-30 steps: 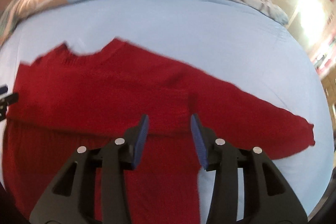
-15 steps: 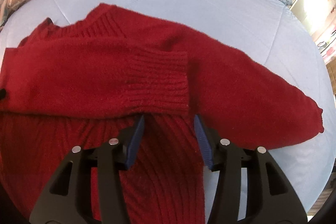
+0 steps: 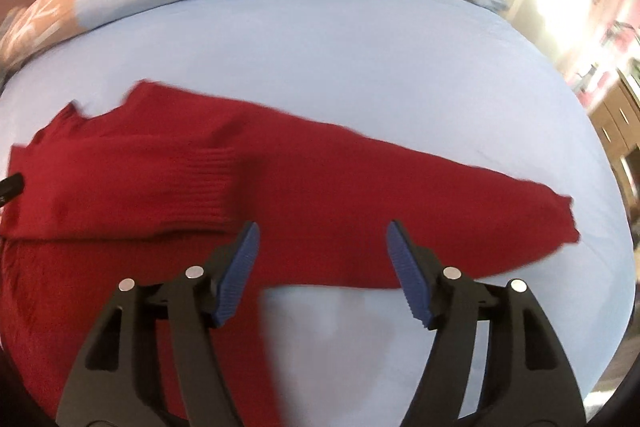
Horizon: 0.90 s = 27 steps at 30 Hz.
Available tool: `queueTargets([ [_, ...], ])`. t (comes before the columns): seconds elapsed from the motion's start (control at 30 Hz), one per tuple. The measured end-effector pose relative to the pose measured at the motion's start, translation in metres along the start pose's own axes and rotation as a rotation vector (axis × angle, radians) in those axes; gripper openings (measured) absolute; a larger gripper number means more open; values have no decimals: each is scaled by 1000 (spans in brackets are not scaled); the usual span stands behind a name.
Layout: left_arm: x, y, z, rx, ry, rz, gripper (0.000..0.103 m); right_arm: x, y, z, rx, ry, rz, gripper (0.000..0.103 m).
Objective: Fold small clothes
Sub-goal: 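Grasp the other sleeve cuff with the right tool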
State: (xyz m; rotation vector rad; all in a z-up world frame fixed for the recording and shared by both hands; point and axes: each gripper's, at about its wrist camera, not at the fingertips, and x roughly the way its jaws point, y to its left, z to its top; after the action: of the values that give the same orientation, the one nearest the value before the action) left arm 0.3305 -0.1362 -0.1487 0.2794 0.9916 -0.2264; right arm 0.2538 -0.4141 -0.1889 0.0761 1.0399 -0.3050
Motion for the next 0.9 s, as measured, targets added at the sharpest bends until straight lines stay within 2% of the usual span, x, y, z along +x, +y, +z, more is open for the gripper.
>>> queueTargets([
  [0.17,1,-52,18,31,-22,-20,86,19,-80,-8,96,35,-89,68],
  [0.3,16,-89,26,73,-36,-15,86,30,-132,-12,115,52,-171,68],
  [0.43,36,-109,37,91,-39,-10,86,42,-175,-15,142,68,-230,68],
  [0.57,47,-120,46,91,-45,11,86,59,-217,-26,221,121,-283,68],
  [0.63,52,-125,48,96,-39,17,86,70,-228,-30,260,150,-254,68],
  [0.73,57,-129,47,108,-19,22,86,76,-228,-29,273,143,-222,59],
  [0.8,60,-131,47,120,-8,22,86,78,-219,-29,240,139,-223,38],
  [0.9,62,-130,46,127,-2,23,86,76,-205,-27,178,132,-244,15],
])
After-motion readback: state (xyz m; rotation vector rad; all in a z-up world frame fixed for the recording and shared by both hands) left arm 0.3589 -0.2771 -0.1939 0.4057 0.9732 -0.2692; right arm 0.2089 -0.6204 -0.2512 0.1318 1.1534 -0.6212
